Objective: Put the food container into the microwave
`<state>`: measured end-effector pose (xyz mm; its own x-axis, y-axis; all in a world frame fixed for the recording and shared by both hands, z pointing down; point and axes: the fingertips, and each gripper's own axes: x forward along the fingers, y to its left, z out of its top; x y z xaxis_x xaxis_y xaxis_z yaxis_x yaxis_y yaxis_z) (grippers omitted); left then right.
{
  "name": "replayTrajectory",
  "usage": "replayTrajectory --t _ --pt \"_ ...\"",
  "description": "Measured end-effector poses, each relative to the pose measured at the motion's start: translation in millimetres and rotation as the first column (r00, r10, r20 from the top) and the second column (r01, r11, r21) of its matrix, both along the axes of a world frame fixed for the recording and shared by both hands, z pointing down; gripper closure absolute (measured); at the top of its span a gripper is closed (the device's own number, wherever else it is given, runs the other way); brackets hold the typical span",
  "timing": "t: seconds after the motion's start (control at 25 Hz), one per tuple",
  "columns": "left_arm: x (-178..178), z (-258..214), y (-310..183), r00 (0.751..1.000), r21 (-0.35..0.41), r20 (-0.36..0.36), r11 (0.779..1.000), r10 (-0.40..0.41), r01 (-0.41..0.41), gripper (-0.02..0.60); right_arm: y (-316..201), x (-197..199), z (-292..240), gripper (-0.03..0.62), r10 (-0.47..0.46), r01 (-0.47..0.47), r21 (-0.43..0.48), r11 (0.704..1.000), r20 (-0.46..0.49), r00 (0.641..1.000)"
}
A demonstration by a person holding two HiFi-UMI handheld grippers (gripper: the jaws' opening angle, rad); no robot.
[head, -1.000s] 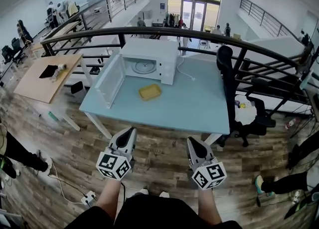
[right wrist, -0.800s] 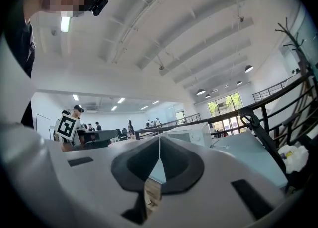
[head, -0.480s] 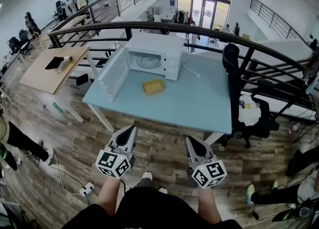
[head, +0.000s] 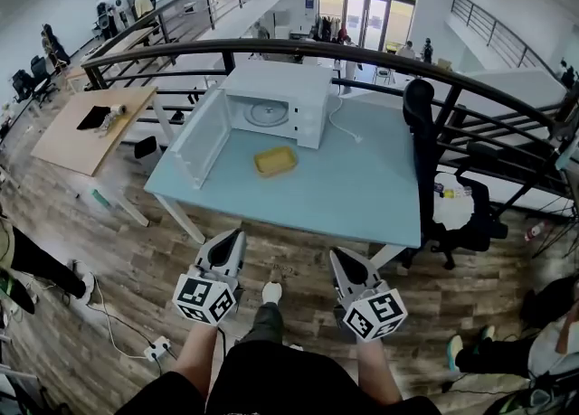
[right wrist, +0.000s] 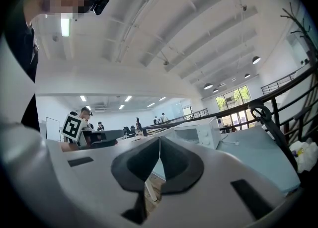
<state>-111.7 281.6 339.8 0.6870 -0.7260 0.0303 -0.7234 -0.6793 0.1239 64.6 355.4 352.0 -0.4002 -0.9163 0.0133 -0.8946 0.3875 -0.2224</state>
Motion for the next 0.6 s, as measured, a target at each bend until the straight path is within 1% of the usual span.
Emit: replayTrajectory --t 0.12,0.28,0.6 --pt "2.1 9.3 -19.2 1.0 -0.003 -0.002 1.0 0.003 -0.003 0.575 -17.2 1.8 6.4 0.586 0.003 -0.003 -0.002 1.0 -0.008 1.0" --pt "13.9 18.1 -52.0 1.0 -0.015 -0.009 1.0 0.026 -0.026 0.575 -49.4 9.3 13.9 0.586 0.012 -0.012 -0.02 1.0 -0.012 1.0" --pt "35.9 27.6 -136.5 0.997 -0.034 0.019 0.997 0.076 -0.075 0.575 -135.4 22.5 19.9 0.588 0.028 -0.028 -0.041 0.999 -0.005 1.0"
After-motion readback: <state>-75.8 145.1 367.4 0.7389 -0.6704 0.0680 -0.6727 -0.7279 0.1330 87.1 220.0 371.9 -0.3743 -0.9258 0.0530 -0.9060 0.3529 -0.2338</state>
